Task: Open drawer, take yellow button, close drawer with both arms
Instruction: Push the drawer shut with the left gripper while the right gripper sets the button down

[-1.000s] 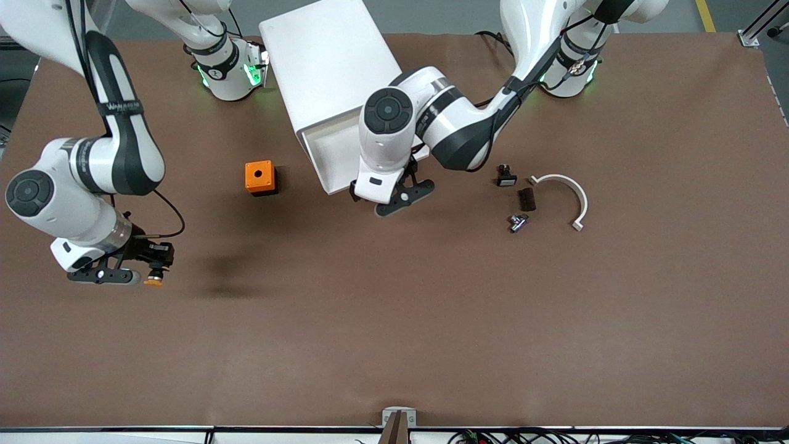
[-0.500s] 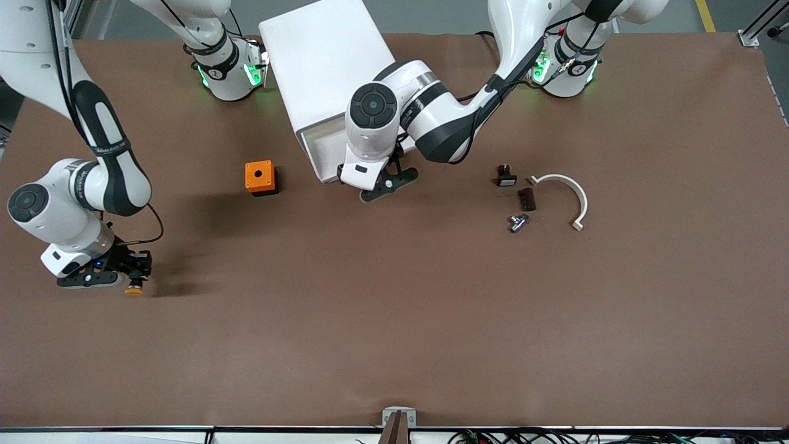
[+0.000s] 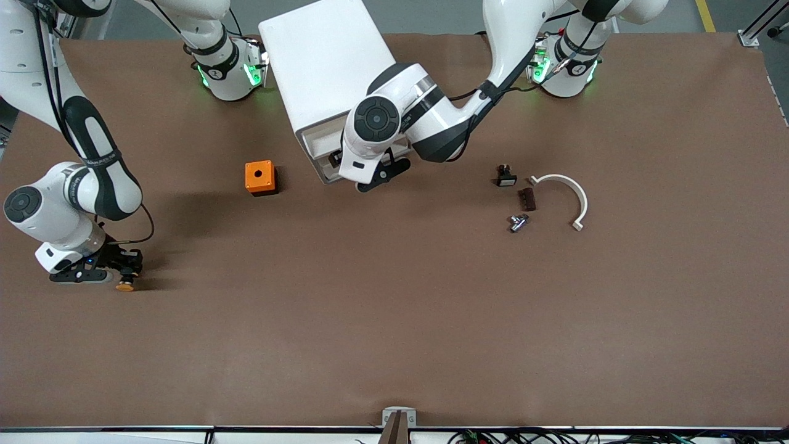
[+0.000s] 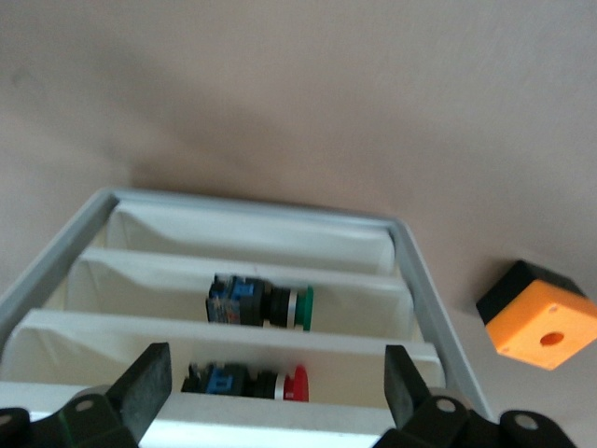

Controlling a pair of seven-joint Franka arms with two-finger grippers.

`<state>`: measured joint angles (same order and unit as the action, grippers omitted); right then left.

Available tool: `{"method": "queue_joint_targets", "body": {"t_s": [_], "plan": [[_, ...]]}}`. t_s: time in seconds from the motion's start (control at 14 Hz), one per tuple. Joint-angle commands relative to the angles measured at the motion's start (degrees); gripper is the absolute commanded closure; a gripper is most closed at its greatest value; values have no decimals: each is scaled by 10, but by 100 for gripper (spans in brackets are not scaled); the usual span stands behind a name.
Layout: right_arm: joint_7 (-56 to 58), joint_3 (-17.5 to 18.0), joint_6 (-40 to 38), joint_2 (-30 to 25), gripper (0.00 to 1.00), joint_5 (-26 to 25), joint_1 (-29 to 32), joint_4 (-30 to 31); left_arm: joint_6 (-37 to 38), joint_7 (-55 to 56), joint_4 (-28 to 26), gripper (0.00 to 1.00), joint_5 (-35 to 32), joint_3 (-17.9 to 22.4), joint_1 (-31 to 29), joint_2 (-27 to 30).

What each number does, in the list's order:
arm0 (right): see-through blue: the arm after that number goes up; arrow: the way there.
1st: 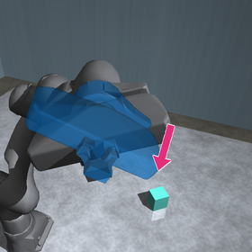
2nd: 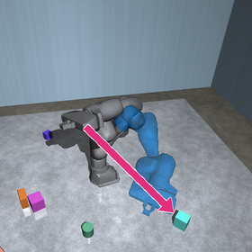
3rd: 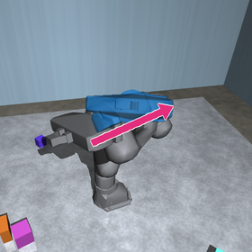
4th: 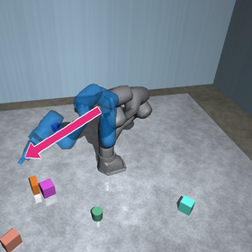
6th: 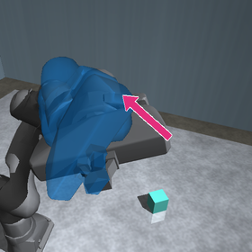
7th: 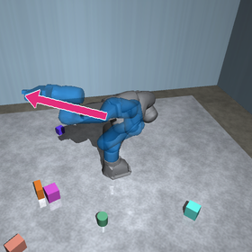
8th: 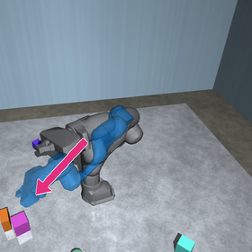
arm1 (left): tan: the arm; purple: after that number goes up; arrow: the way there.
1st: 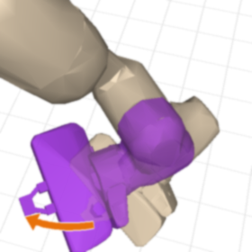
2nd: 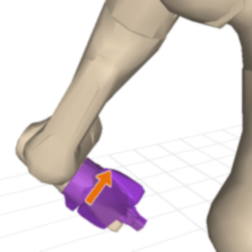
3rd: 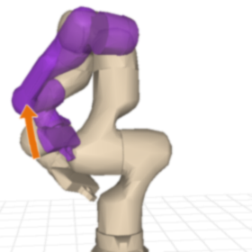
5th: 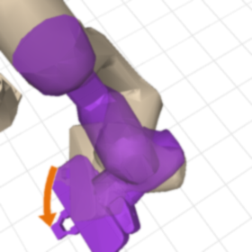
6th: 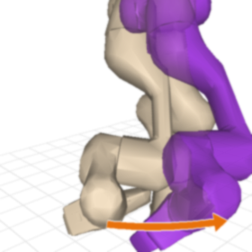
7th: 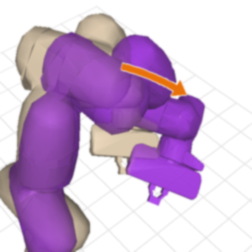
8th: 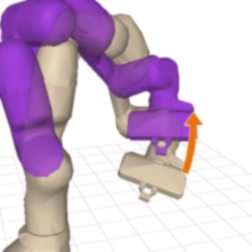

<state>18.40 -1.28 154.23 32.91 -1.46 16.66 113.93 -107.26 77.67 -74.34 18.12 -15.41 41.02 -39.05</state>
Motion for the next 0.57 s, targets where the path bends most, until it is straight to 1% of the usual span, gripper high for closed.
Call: {"method": "queue_joint_targets", "body": {"t_s": [0.0, 0.07, 0.14, 0.29, 0.36, 0.5], "plan": [[-5, 14, -1, 3, 15, 1, 14, -10, -4, 5, -15, 0, 45, 0, 7, 3], [-6, 14, -4, 3, 0, 1, 10, -12, -4, 5, -19, 0, 53, 0, 8, 3], [-6, 14, -9, 1, 0, 1, 7, -19, -4, 5, -22, 0, 60, 0, 11, 2], [-5, 17, -50, -5, 0, 1, 6, -34, -4, 5, -23, 0, 74, 0, 12, -1], [-6, 21, -78, -10, 0, 1, 2, -47, -4, 4, -23, 0, 89, 0, 12, -2], [-7, 29, -161, -39, 0, 1, -8, -70, -4, 4, -25, 0, 116, 0, 12, -4]]}}
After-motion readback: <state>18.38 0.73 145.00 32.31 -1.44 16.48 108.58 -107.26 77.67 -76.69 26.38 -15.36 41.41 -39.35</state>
